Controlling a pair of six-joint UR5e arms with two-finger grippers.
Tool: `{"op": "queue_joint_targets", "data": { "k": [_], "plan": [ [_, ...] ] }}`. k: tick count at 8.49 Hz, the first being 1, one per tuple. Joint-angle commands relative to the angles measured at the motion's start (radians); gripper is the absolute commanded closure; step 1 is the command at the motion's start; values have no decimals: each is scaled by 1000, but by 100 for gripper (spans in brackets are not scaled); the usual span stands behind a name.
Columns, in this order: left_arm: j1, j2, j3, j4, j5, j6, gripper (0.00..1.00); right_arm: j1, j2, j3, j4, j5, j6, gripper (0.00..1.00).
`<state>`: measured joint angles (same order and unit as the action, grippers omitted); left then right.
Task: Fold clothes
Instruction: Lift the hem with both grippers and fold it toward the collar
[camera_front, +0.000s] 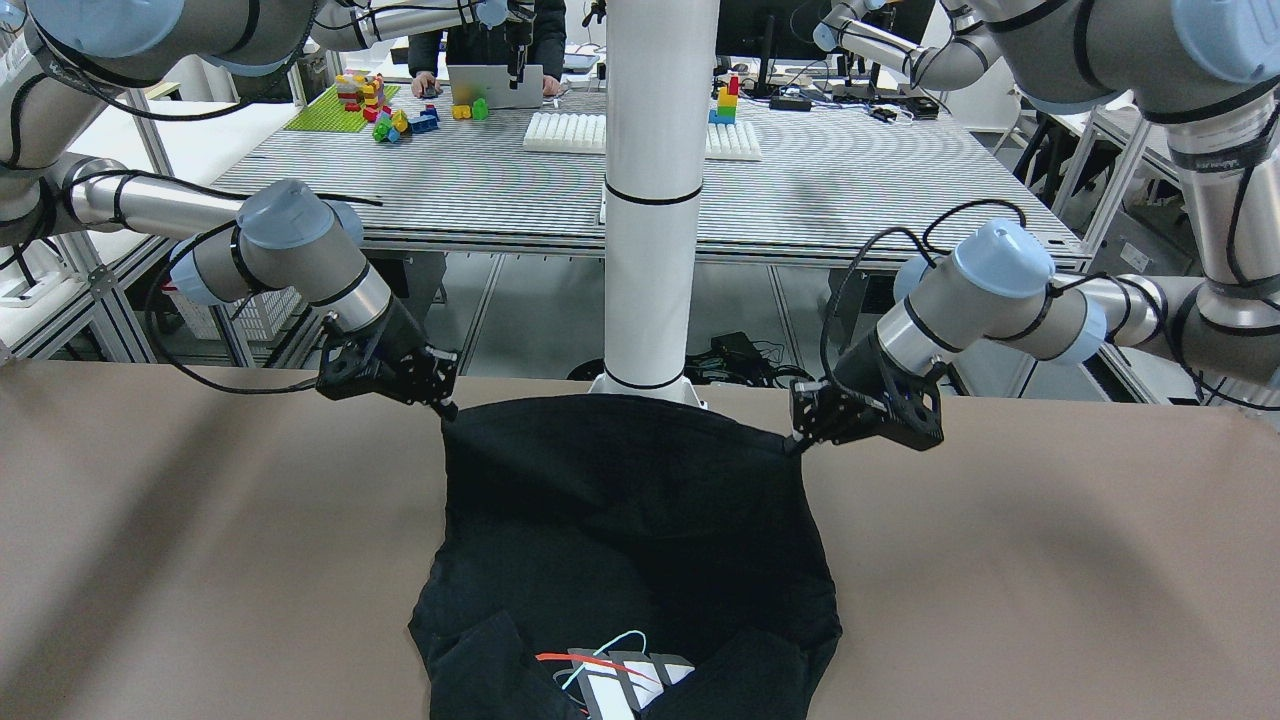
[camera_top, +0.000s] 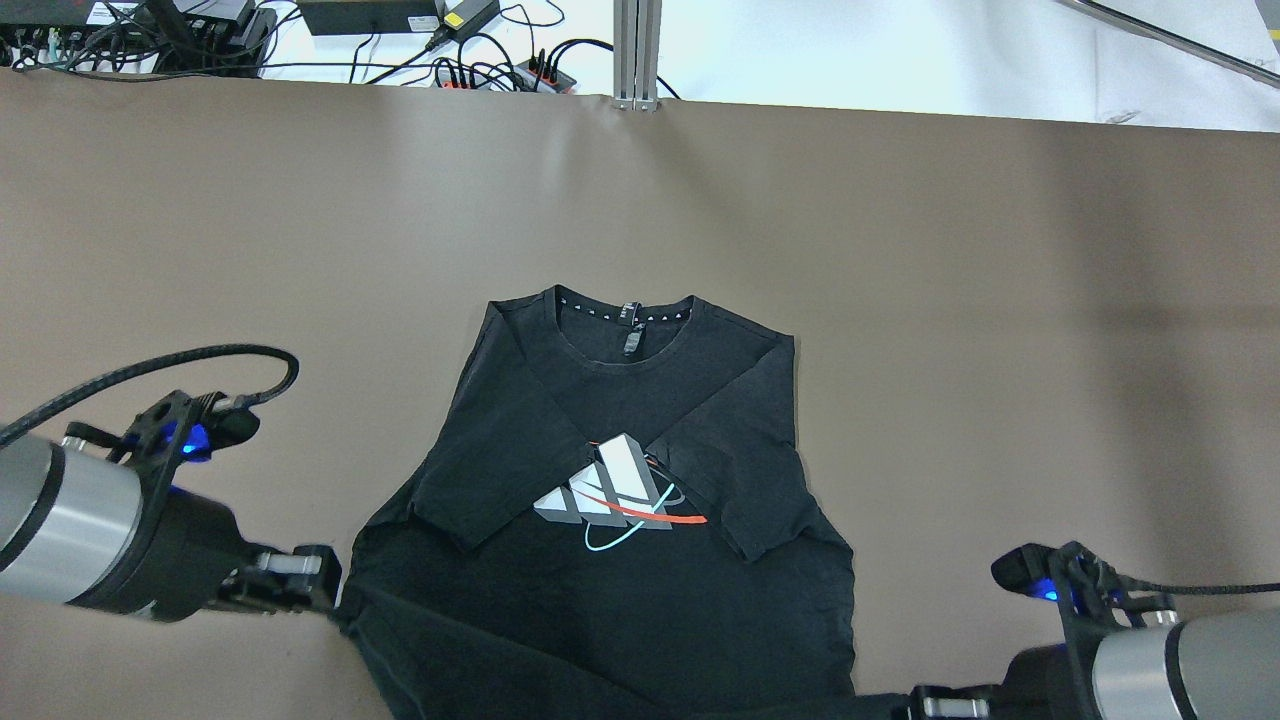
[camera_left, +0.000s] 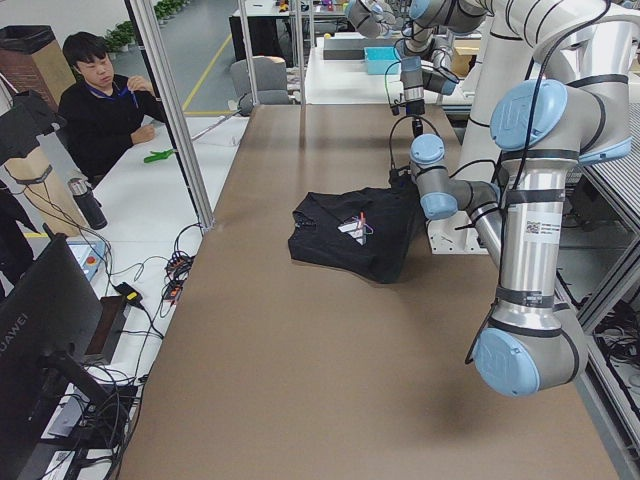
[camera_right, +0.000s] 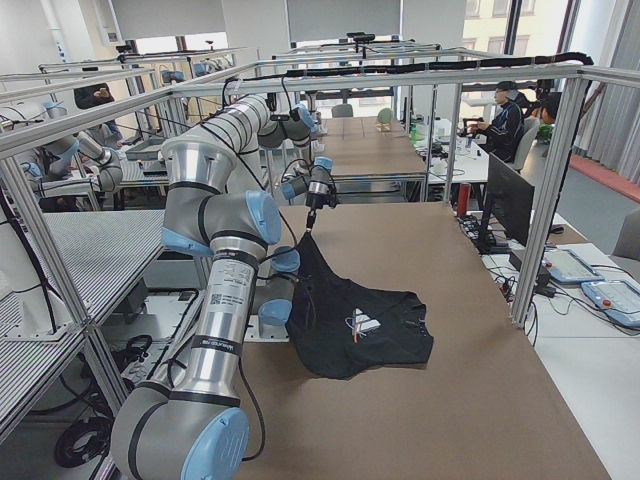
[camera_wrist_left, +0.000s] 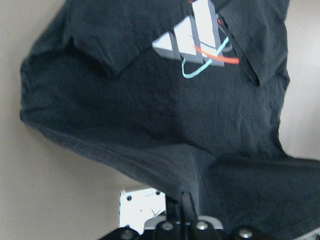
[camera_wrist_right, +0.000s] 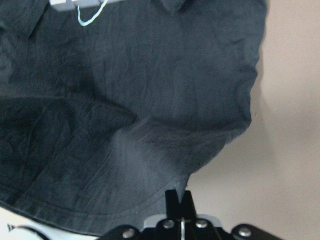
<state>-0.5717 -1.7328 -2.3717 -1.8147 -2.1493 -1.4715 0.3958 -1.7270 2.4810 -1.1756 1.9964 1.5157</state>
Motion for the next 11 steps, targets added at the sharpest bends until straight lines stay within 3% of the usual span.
{"op": "queue_joint_targets", "data": {
  "k": [1,3,6,9,11],
  "plan": [
    [-176,-114,207,2,74,25,100,222,75,-195,-33,-10,-12,100],
    [-241,-175,273,2,75,25,100,322,162,-316,-35,-8,-145,100],
    [-243,-212,328,2,127,28,100,356,234,-347,-50,-8,-147,100],
    [-283,-292,480,-3,158,108,100,406,351,-378,-186,-14,-160,100],
    [-303,-367,595,-3,163,126,100,410,417,-479,-196,-69,-196,100]
  ]
}}
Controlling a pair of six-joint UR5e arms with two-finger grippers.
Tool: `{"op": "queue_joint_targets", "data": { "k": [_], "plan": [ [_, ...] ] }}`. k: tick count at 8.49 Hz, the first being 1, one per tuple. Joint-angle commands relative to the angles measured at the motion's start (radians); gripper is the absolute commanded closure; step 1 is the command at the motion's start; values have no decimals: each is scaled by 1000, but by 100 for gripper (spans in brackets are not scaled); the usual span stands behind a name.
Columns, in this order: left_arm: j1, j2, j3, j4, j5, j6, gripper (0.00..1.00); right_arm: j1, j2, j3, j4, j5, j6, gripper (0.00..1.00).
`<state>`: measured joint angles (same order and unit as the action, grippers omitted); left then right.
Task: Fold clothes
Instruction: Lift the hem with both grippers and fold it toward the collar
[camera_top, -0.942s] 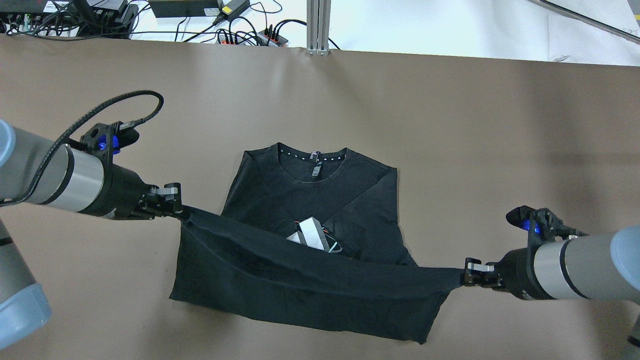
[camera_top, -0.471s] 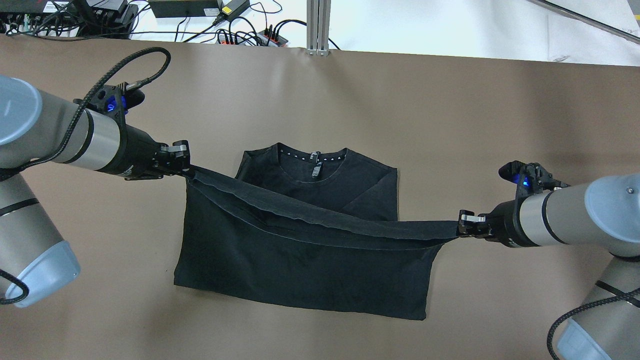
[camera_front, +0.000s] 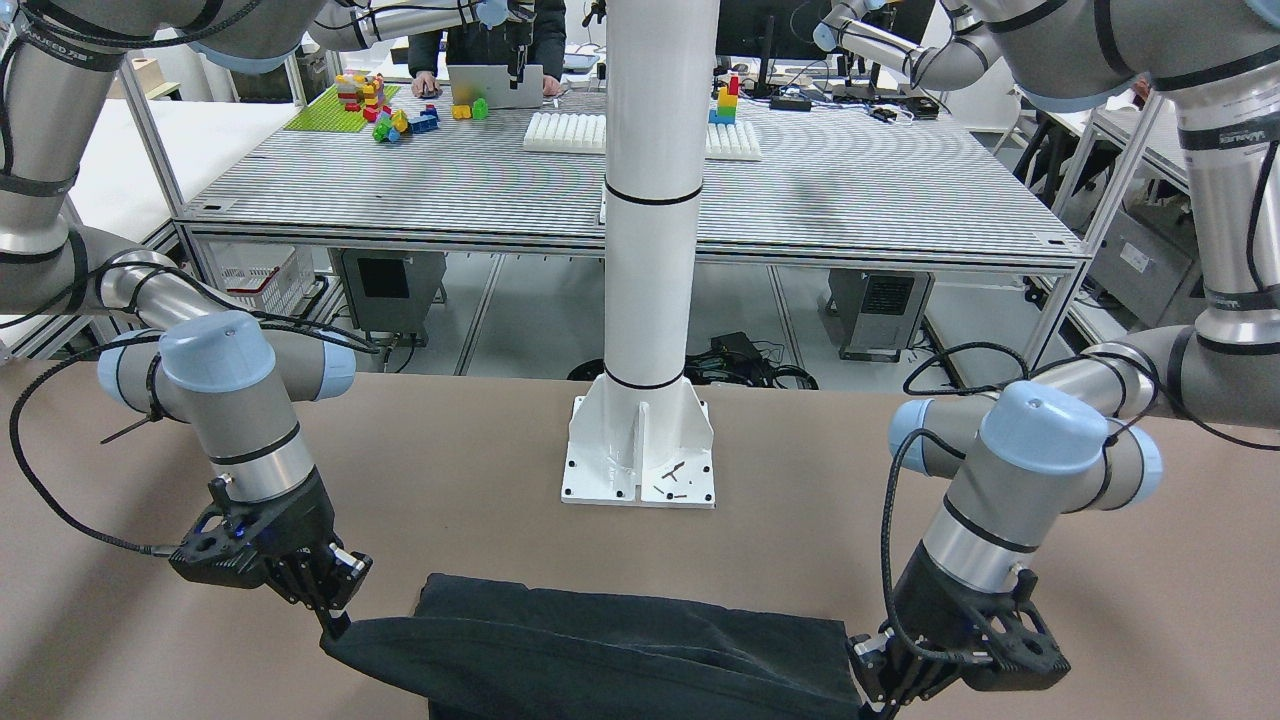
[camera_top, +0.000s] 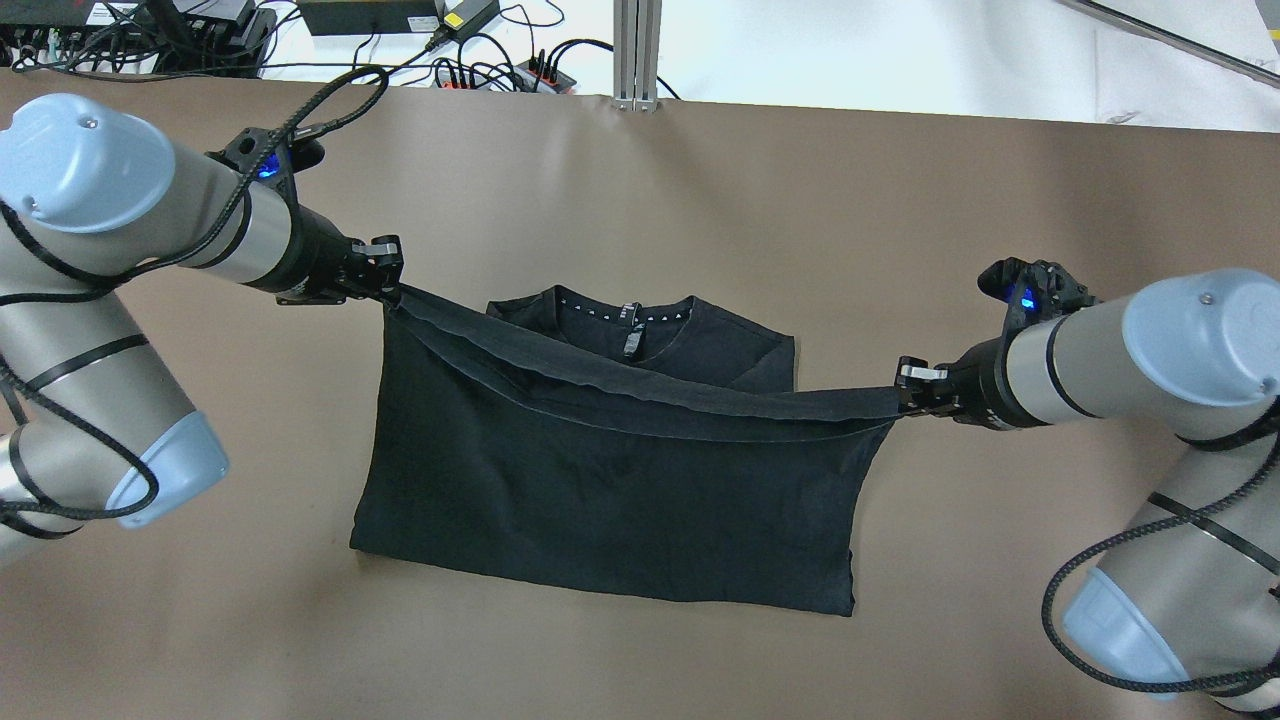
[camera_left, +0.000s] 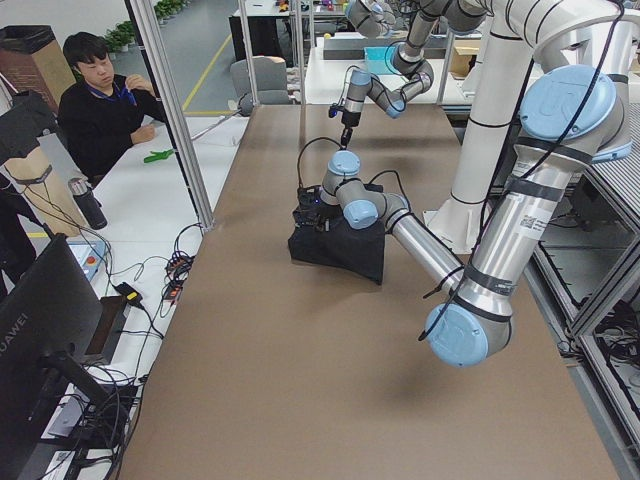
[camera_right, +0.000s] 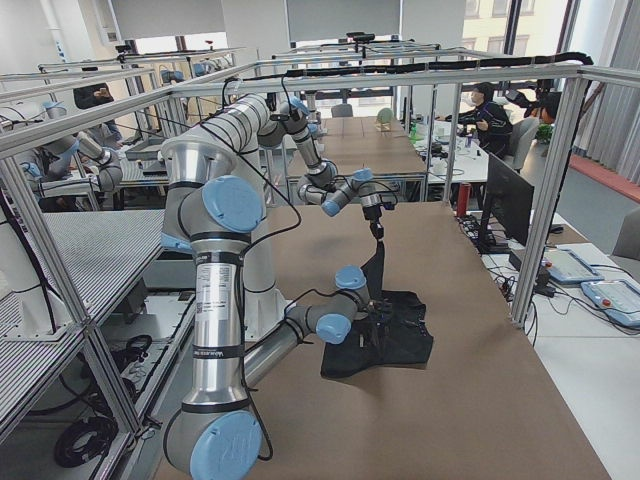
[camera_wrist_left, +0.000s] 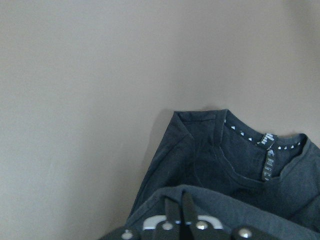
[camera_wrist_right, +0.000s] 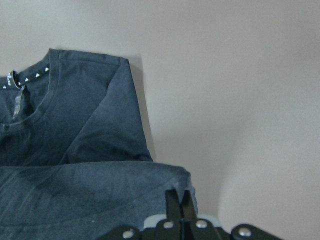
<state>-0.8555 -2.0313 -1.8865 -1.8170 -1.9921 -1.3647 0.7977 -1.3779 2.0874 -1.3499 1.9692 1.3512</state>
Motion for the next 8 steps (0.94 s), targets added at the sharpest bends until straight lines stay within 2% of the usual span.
{"op": "queue_joint_targets", "data": {
  "k": [1,3,4,5,6,7,8],
  "plan": [
    [-17,-101,168,-1,34,35,100,8,106,-142,-22,-56,-38,100],
    [-17,-159,298,-22,52,87,100,8,184,-281,-8,-59,-38,100],
    [-13,-170,367,-84,52,90,100,3,227,-352,-6,-82,-40,100],
    [-8,-175,442,-175,52,90,97,-2,246,-404,-5,-104,-41,95],
    [-7,-173,495,-252,55,101,58,-2,256,-429,3,-112,-43,44],
    [-8,-162,503,-296,56,195,6,0,258,-426,29,-110,-88,6],
    [-29,-149,477,-303,27,279,5,17,258,-411,35,-101,-145,6]
  ]
}}
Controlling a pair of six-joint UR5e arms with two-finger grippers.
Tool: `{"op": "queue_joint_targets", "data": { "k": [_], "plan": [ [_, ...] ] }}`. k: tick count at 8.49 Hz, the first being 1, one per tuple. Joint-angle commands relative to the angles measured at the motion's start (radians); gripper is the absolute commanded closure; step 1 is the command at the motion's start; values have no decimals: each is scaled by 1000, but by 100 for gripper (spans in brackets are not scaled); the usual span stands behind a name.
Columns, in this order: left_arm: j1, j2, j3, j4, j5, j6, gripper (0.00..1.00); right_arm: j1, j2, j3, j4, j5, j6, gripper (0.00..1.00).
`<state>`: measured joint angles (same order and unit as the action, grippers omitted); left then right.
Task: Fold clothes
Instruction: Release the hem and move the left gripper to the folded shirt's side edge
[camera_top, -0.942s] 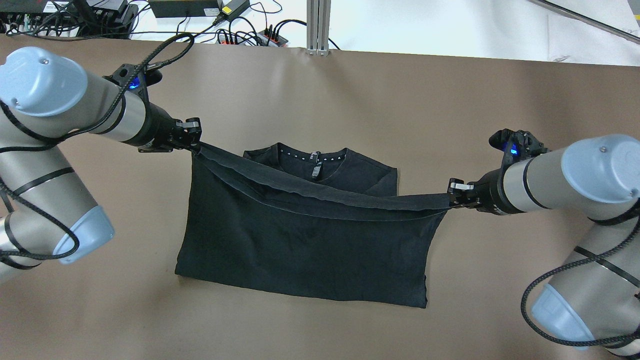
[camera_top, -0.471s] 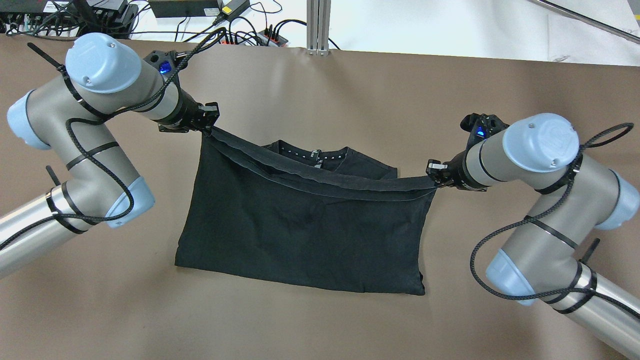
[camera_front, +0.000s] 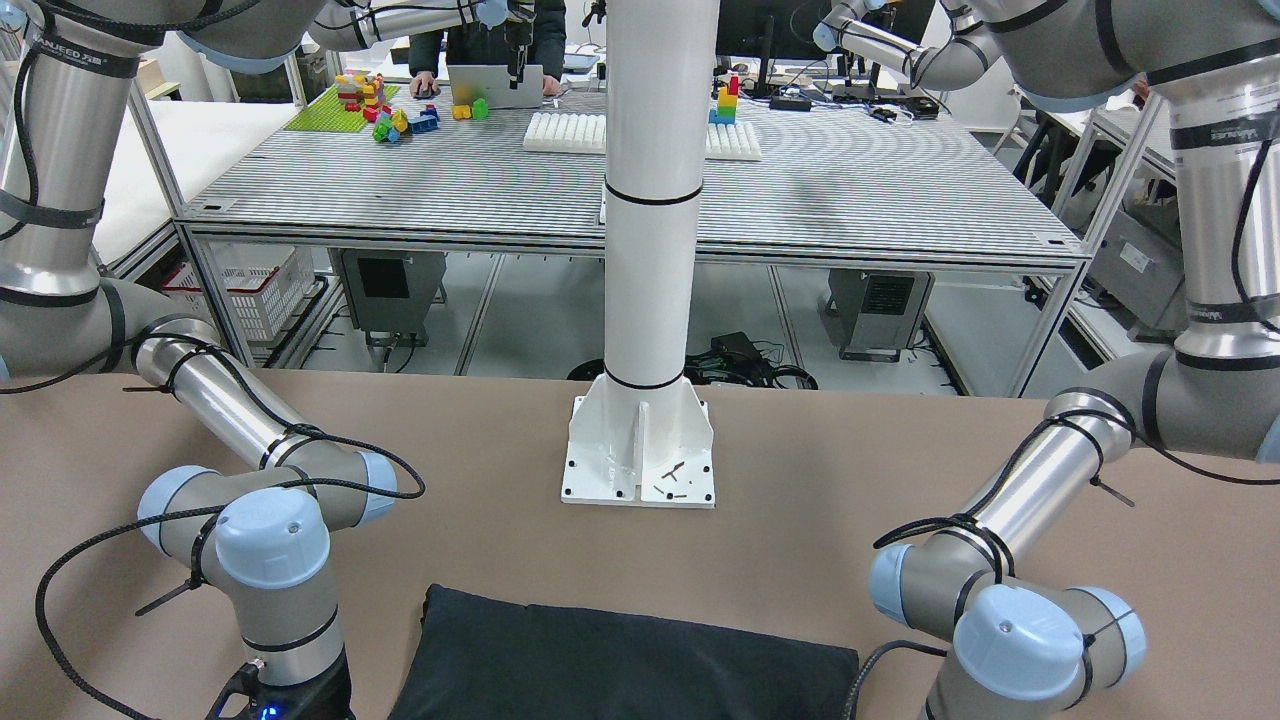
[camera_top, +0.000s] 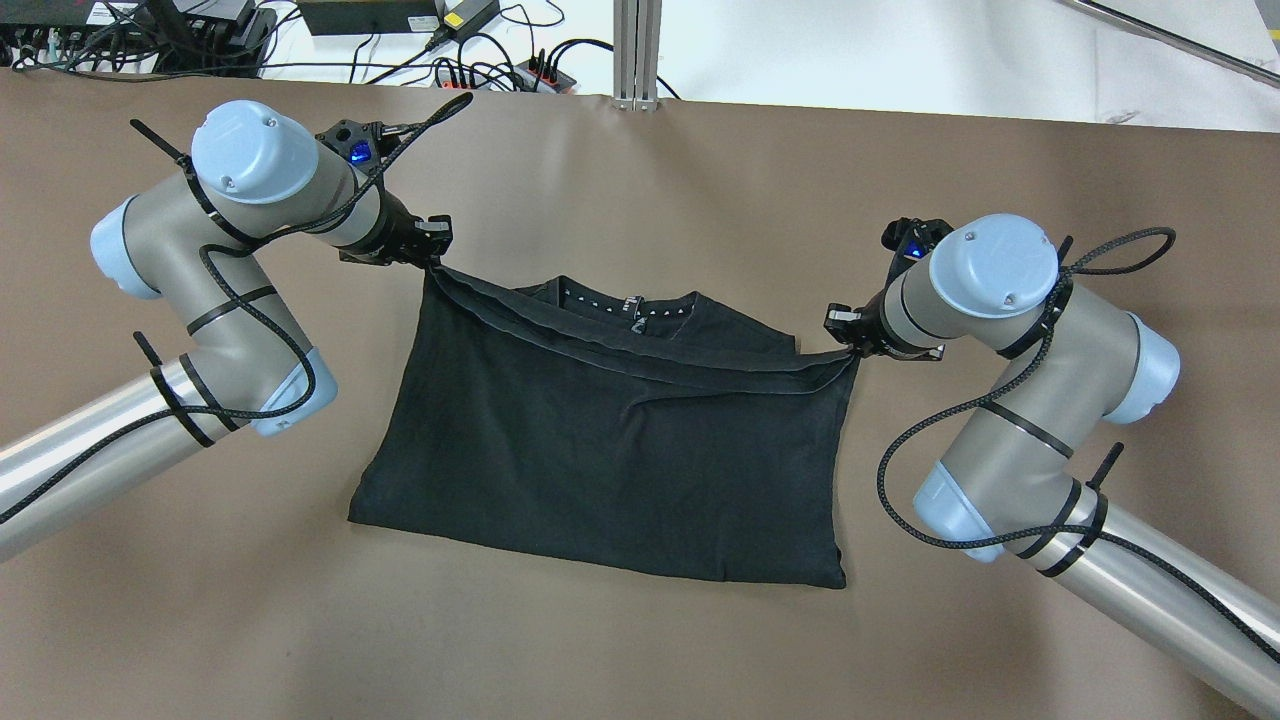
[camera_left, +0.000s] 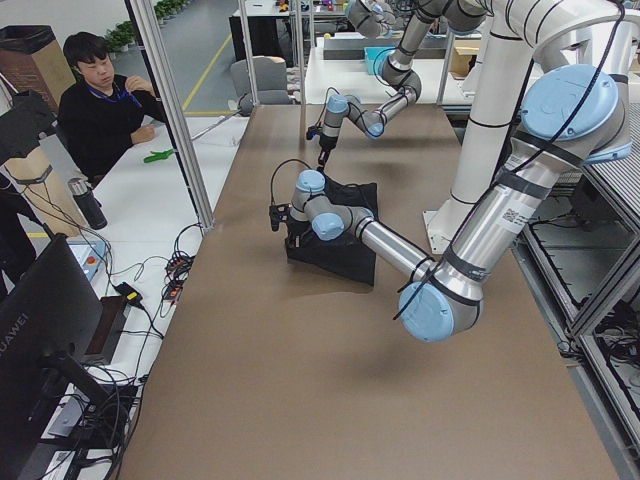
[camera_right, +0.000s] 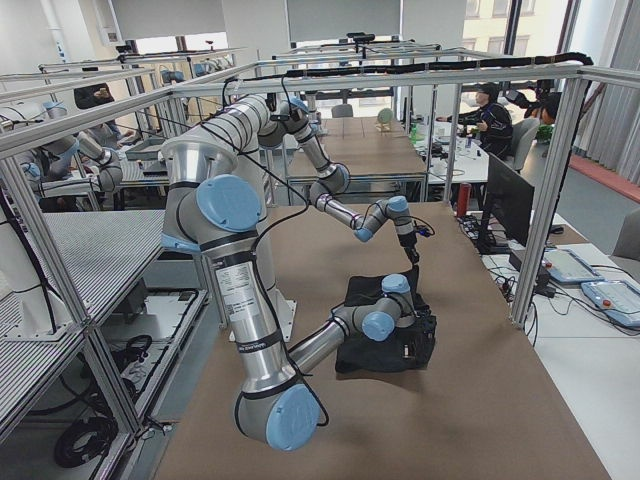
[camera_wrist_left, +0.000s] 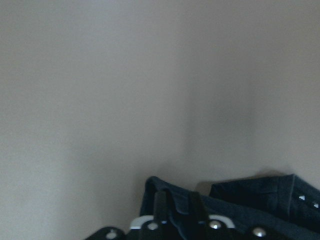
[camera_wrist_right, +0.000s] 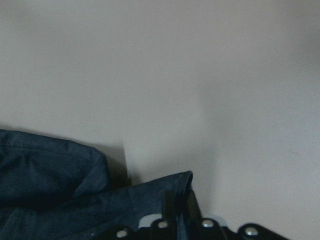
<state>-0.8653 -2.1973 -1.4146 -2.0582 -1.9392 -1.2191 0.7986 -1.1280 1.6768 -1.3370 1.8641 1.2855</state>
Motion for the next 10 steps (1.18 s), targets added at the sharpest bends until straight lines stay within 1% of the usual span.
{"op": "queue_joint_targets", "data": {
  "k": [1,2,4,5,7,8,10],
  "plan": [
    [-50,22,0,-62,-97,148,5,42,8,4,22,24,-110,6],
    [-72,24,-4,-65,-191,150,5,50,8,7,22,59,-135,6],
    [-67,51,-21,-80,-207,154,5,50,1,8,24,75,-140,6],
    [-57,91,-30,-121,-208,154,5,50,-2,8,25,73,-140,6],
    [7,236,-70,-293,-211,153,5,45,-9,8,44,73,-140,6],
    [44,308,-111,-343,-210,153,5,44,-10,8,44,72,-140,6],
    [133,417,-229,-365,-195,135,5,44,-10,8,44,70,-140,6]
  ]
}}
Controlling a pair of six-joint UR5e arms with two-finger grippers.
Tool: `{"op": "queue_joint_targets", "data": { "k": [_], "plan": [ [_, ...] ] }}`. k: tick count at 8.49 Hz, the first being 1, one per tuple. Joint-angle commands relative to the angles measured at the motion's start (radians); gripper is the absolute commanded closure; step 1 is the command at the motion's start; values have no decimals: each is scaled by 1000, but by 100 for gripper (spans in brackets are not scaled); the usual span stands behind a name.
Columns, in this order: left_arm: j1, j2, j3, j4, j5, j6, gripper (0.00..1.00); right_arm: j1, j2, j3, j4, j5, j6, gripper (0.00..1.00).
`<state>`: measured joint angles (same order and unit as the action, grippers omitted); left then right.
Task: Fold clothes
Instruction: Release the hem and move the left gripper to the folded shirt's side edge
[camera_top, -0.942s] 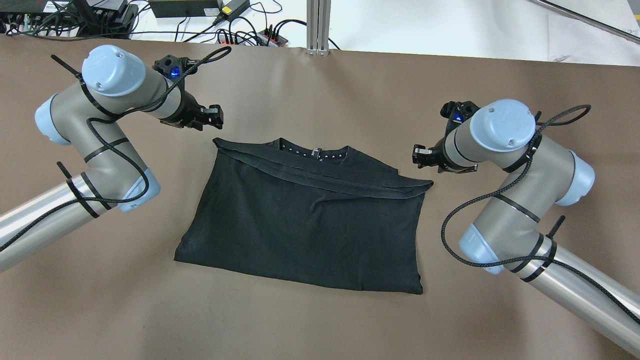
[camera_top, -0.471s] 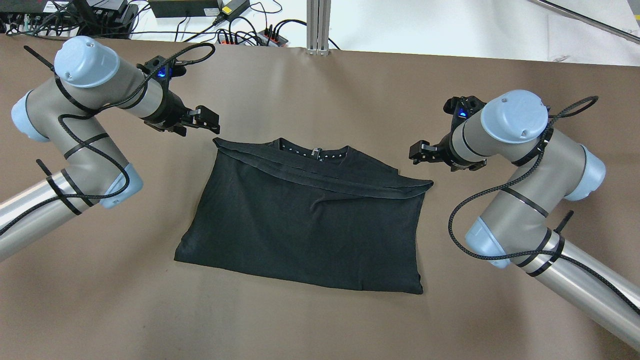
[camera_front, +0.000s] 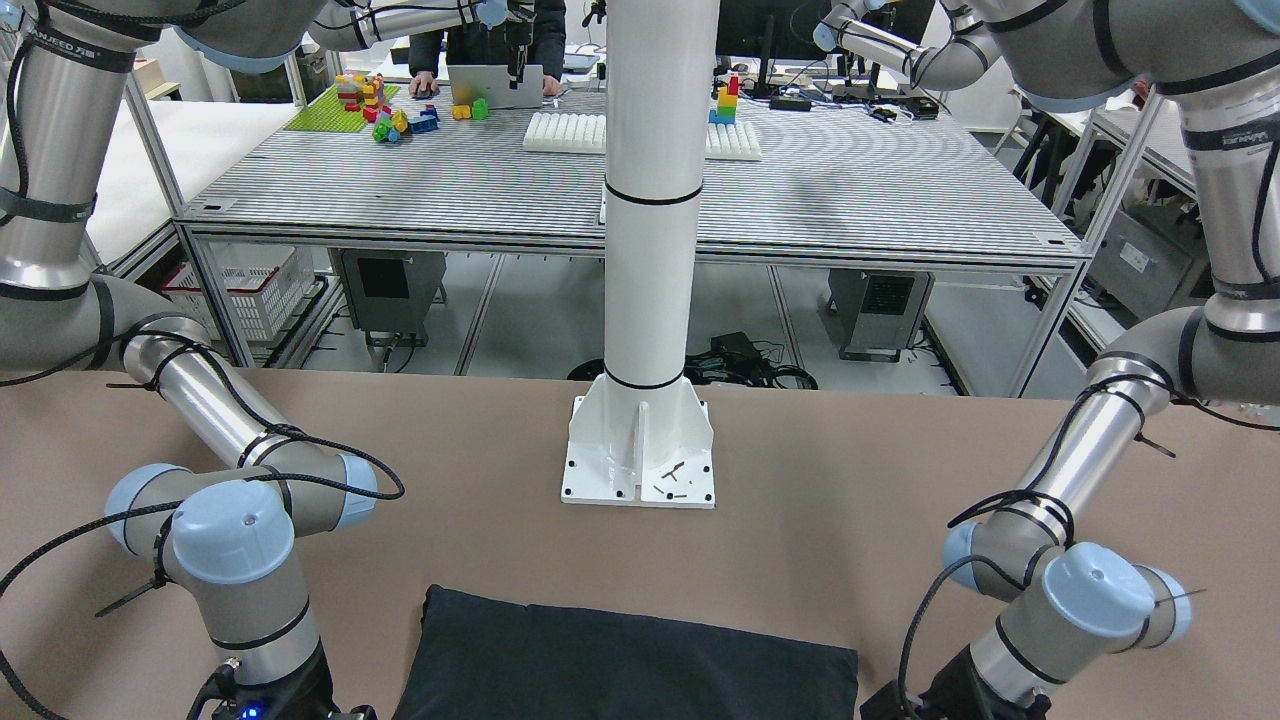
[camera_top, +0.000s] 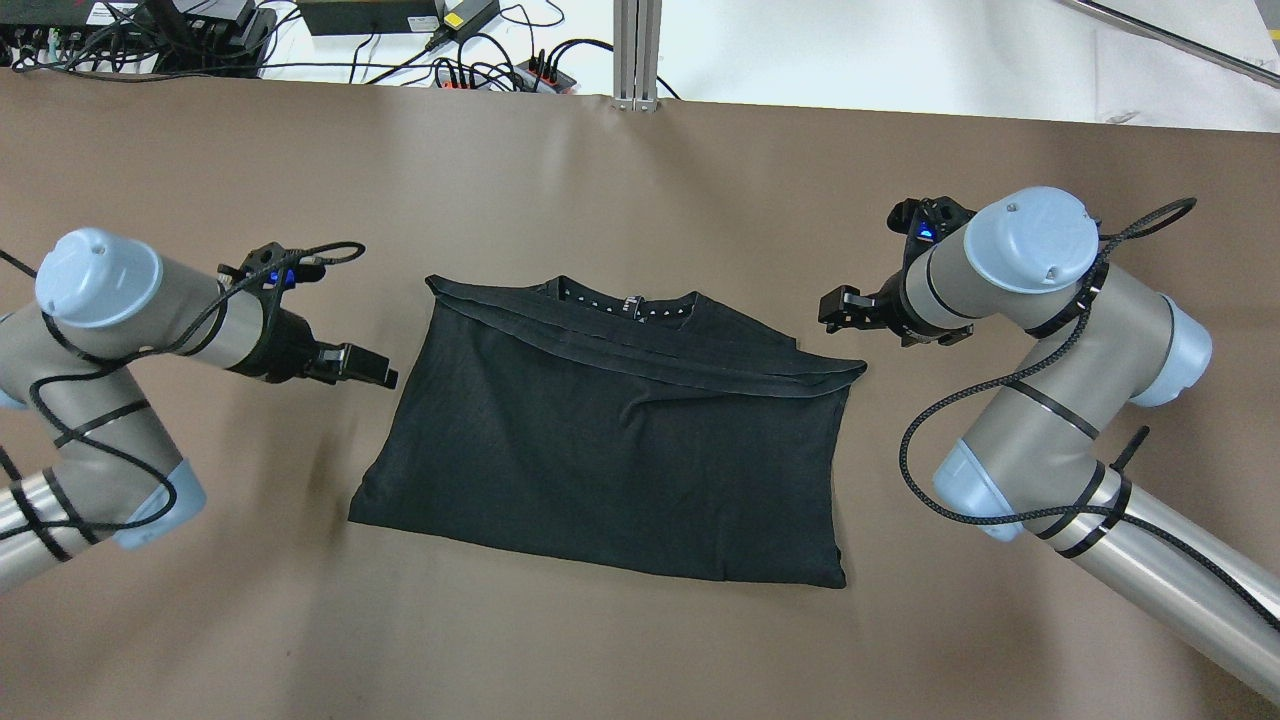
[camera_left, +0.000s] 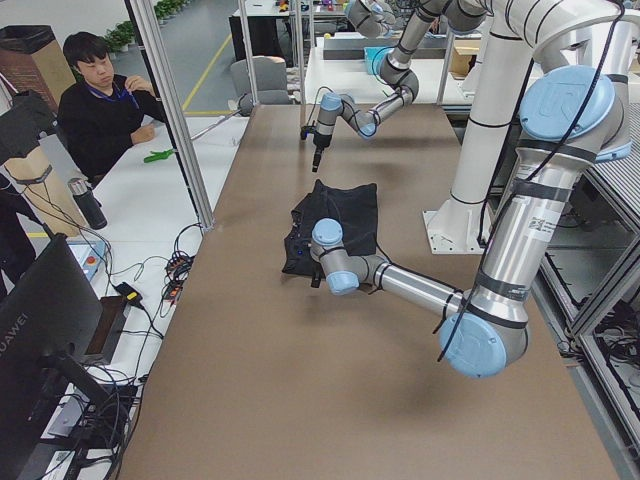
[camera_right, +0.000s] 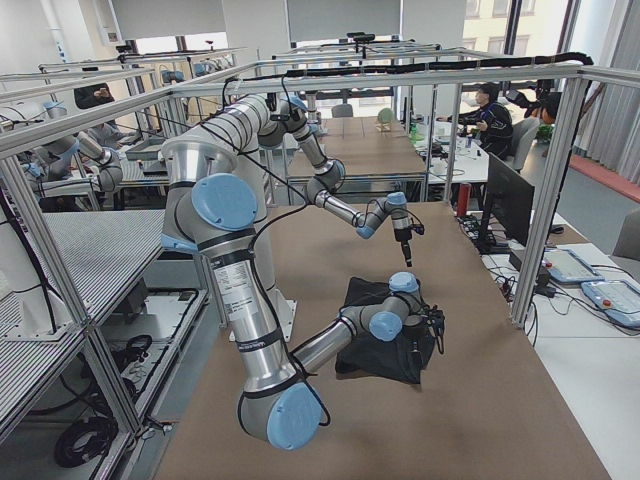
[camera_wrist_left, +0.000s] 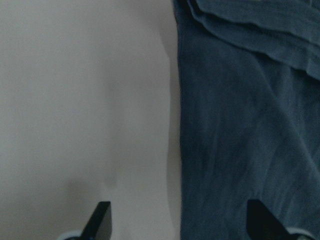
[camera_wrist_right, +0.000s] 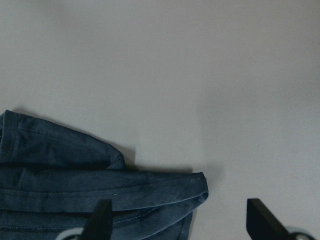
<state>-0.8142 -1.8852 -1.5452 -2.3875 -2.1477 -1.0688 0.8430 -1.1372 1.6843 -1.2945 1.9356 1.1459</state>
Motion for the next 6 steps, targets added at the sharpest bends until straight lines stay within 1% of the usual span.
{"op": "queue_joint_targets", "data": {
  "k": [1,2,4,5,6],
  "plan": [
    [105,122,-117,-38,17,-19,5,-2,-3,0,1,0,0,6],
    [131,123,-115,-38,19,-32,6,-4,-4,0,1,0,0,6],
    [174,124,-113,-39,70,-52,12,-9,-7,3,4,0,1,6],
    [188,123,-113,-39,78,-54,16,-9,-7,3,3,0,1,6],
    [193,123,-113,-39,78,-54,29,-9,-7,2,3,0,1,6]
  ]
}}
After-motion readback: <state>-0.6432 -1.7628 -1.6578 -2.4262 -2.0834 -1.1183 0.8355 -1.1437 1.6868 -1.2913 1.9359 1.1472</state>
